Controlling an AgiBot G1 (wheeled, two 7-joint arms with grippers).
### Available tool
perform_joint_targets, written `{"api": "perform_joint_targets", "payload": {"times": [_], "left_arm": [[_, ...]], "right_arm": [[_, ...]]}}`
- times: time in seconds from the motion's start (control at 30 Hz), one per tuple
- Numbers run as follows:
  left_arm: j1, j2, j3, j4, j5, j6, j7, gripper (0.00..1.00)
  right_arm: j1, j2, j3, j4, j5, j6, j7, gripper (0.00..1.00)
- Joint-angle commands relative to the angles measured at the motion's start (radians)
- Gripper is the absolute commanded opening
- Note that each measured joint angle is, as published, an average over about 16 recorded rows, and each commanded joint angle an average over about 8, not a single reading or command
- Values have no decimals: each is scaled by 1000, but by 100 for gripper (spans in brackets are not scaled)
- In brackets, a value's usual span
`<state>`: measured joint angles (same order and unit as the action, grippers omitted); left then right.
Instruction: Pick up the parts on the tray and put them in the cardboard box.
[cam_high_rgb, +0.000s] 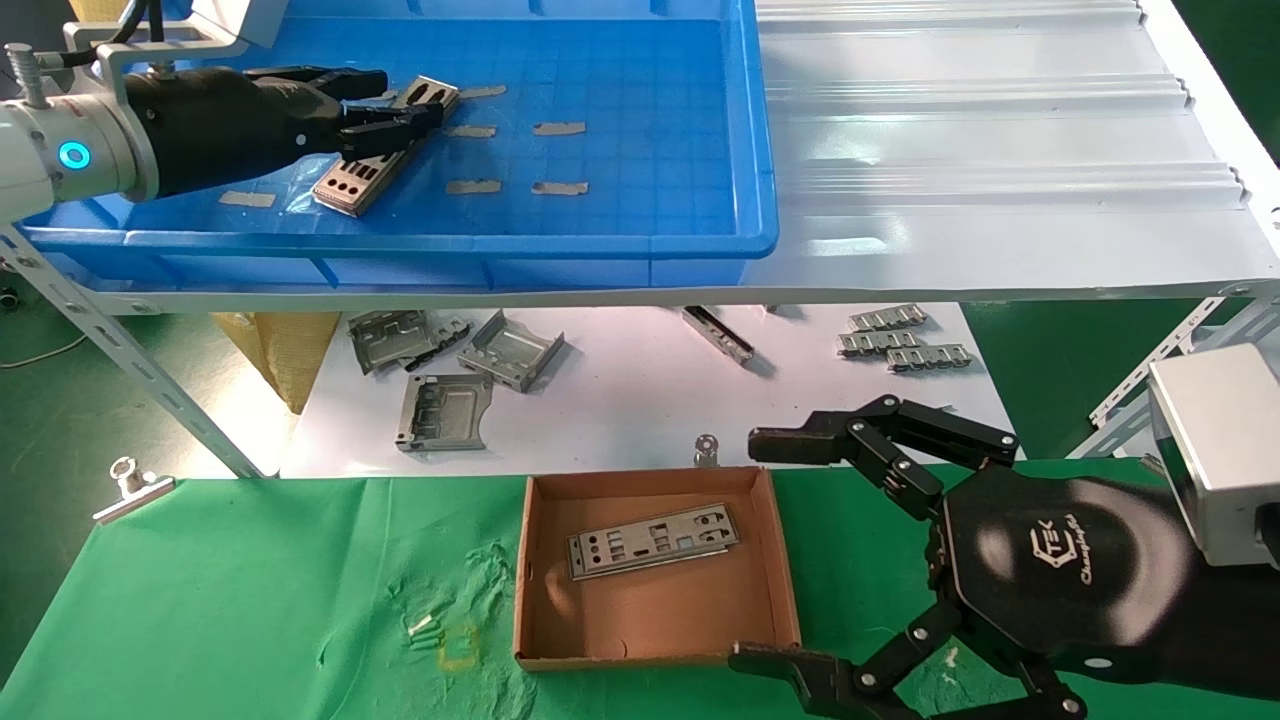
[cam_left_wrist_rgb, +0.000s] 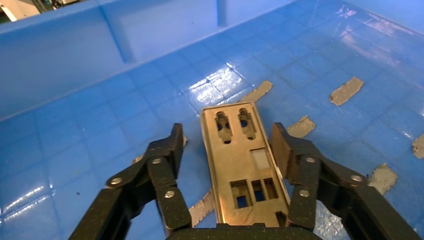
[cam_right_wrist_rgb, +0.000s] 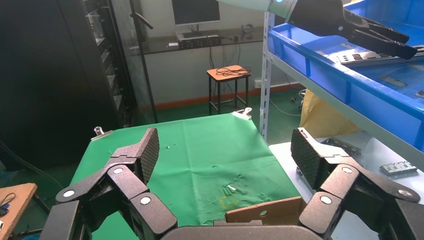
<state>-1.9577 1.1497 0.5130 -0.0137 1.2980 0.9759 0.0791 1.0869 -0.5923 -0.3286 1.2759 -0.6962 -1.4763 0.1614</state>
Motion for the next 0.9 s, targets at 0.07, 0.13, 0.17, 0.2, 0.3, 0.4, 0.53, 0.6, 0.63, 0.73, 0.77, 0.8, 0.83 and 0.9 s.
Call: {"api": "perform_joint_targets", "payload": {"times": [0.07,0.13,0.17,0.2,0.3,0.4,0.53,0.6,0.63,0.73,0.77,0.8,0.83,0.9], "left_arm": [[0,2,-1,0,-1,0,5,0],[0,3,1,3,2,1,6,0],[0,4,3,4,4,1,6,0],[-1,4,4,4,5,1,7,0],[-2,5,5,6,7,1,8,0],[-5,4,5,4,6,3,12,0],[-12,0,2,-1,2,10,19,0],[-18,-3,0,-5,0,18,23,0],[-21,-4,-1,-7,-2,22,25,0],[-31,-9,-4,-11,-5,36,31,0],[-34,-10,-4,-12,-6,40,33,0],[-37,-12,-5,-13,-7,44,35,0],[-40,-13,-5,-14,-8,47,37,0],[-45,-15,-7,-15,-10,53,41,0]], "right_arm": [[0,0,0,0,0,0,0,100],[0,0,0,0,0,0,0,100],[0,0,0,0,0,0,0,100],[0,0,0,0,0,0,0,100],[0,0,0,0,0,0,0,100],[0,0,0,0,0,0,0,100],[0,0,0,0,0,0,0,100],[0,0,0,0,0,0,0,100],[0,0,-1,0,0,0,0,100],[0,0,-1,0,0,0,0,100],[0,0,-1,0,0,0,0,100],[0,0,-1,0,0,0,0,100],[0,0,-1,0,0,0,0,100],[0,0,-1,0,0,0,0,100]]}}
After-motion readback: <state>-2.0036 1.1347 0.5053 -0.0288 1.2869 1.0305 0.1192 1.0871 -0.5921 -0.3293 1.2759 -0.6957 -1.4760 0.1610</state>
